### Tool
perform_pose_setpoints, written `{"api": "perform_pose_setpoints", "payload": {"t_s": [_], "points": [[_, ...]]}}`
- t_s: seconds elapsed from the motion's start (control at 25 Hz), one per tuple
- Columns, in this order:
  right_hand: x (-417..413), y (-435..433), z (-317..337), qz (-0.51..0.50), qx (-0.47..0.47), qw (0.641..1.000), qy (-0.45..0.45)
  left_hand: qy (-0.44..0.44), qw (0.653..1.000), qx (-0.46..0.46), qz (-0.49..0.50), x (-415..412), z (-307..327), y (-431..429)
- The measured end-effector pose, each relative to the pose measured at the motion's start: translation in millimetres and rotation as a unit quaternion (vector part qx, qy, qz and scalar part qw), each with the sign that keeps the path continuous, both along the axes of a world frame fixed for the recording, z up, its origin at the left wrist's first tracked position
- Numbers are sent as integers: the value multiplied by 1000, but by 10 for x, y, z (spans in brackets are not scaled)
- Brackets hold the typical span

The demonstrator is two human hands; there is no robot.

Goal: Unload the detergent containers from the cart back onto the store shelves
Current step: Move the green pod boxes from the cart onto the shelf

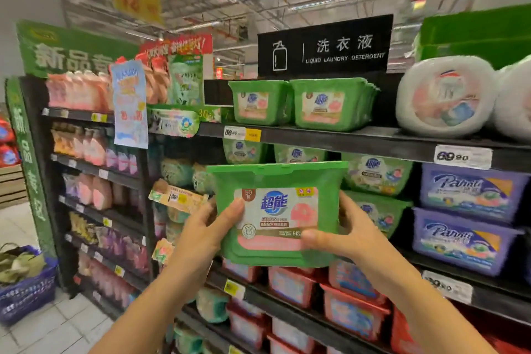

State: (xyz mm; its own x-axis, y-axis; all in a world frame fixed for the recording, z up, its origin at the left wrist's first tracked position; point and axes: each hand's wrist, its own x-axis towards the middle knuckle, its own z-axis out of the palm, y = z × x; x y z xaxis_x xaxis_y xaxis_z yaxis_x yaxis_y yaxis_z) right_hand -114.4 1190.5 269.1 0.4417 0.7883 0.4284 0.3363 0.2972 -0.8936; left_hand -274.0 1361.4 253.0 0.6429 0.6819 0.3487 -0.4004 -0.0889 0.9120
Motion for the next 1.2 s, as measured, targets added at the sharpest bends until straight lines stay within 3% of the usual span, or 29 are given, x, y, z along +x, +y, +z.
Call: {"api": "perform_pose_setpoints", "payload": {"t_s": [0.24, 0.52, 0.84, 1.2], "points": [[413, 1037, 685, -19, 32, 996, -84, -64, 997, 32, -8, 499, 604, 1120], [777, 2131, 1497, -104, 84, 981, -138, -90, 984, 136, -65, 1067, 1528, 2383], [1190, 2779, 2418, -207, 96, 958, -175, -120, 955, 250, -107, 1736, 2665, 3231], [1816, 3119, 2581, -288, 50, 941, -173, -98, 958, 237, -129, 2575, 2753, 3665]]}}
